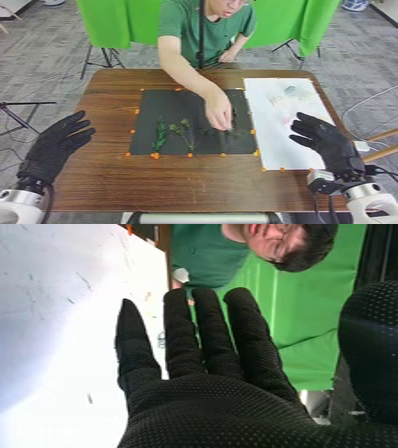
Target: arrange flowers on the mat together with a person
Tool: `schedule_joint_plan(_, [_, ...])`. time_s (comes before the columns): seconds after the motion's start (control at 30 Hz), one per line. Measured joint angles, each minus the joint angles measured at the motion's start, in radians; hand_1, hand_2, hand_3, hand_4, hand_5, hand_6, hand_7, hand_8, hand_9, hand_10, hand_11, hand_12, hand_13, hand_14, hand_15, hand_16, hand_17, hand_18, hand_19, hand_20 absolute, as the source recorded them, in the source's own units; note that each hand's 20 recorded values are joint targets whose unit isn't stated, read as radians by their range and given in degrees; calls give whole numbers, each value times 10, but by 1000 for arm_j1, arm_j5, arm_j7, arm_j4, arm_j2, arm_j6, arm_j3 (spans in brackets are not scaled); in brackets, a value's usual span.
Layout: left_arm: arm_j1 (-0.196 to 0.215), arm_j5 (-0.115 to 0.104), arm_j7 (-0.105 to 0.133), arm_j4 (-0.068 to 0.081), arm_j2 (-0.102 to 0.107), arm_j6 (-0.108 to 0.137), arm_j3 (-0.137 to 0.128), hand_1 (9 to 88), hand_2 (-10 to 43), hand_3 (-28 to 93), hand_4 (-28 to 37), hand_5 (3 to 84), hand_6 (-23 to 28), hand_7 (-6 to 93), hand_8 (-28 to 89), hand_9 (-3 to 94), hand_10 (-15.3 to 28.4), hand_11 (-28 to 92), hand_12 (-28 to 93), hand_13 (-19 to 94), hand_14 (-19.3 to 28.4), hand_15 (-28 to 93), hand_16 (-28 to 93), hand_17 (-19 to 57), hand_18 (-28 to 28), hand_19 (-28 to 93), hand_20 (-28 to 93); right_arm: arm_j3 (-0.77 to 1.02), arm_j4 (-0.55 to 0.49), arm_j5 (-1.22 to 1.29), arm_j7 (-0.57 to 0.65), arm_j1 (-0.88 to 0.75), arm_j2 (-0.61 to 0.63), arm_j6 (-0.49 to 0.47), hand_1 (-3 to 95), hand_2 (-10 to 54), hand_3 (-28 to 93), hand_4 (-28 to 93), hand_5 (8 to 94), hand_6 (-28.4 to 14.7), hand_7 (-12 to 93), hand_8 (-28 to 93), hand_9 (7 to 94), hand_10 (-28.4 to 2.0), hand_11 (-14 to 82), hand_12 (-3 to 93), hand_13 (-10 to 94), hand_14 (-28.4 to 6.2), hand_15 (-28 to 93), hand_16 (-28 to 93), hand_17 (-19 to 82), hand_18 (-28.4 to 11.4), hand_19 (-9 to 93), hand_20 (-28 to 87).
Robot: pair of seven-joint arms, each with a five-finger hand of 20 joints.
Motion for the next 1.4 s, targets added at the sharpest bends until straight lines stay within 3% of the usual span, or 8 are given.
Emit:
schedule_joint_plan(0.3, [1,0,0,0,0,0,0,283,-13,698,-253,337,50,174,-89,296,123,193,183,251,159,312,2,-65,222,476,72,-13,6,-3,8,22,9,1,181,-6,809,-233,412,-64,121,-76,420,-145,60,231,358,-122,113,282,127,-205,313,229])
schedule_joint_plan(0.4, [1,0,-1,0,0,0,0,284,-13,698,-253,337,50,175,-89,296,123,194,183,251,159,312,2,-65,222,476,72,-22,8,-4,11,31,16,6,197,-20,811,-236,424,-61,141,-86,438,-146,93,229,403,-117,200,292,148,-204,428,278])
schedule_joint_plan(0.47, [1,0,-1,0,0,0,0,283,-13,698,-253,337,51,175,-89,296,124,194,183,251,159,313,2,-65,222,476,72,-33,11,-11,9,37,23,25,235,-62,814,-246,449,-54,183,-103,472,-143,158,234,443,-110,348,249,178,-196,560,344])
schedule_joint_plan(0.57, [1,0,-1,0,0,0,0,284,-13,698,-253,337,50,174,-90,296,124,193,183,251,160,313,2,-65,222,476,72,-70,14,-61,-11,47,45,112,263,-85,819,-252,463,-48,212,-112,490,-139,192,238,458,-103,423,232,195,-189,615,379])
schedule_joint_plan(0.67, [0,0,-1,0,0,0,0,284,-13,698,-253,337,50,174,-89,296,123,193,183,251,160,311,2,-65,222,476,72,-101,24,-190,-59,59,72,206,278,-91,823,-256,468,-45,219,-117,495,-137,201,238,461,-99,439,226,198,-187,619,385])
schedule_joint_plan(0.93, [0,0,-1,0,0,0,0,285,-12,696,-254,338,51,173,-89,296,124,193,183,251,160,310,2,-65,222,477,72,-111,52,-327,-100,113,139,217,314,-95,822,-277,455,-27,247,-129,481,-116,203,232,454,-83,435,213,199,-180,603,380])
schedule_joint_plan(1.2, [0,0,-1,0,1,1,0,286,-9,691,-249,337,51,171,-88,296,123,191,182,251,161,310,2,-65,223,477,72,-208,158,-809,-129,211,272,357,330,-95,828,-282,438,-4,286,-152,471,-91,201,230,451,-68,455,224,186,-175,580,375])
schedule_joint_plan(1.4, [1,0,0,0,1,1,0,287,-7,688,-247,338,51,171,-88,296,123,192,181,250,161,308,2,-66,223,476,72,-245,230,-1022,-140,271,330,390,333,-95,834,-283,443,7,302,-164,477,-81,205,228,449,-62,489,231,179,-173,571,377])
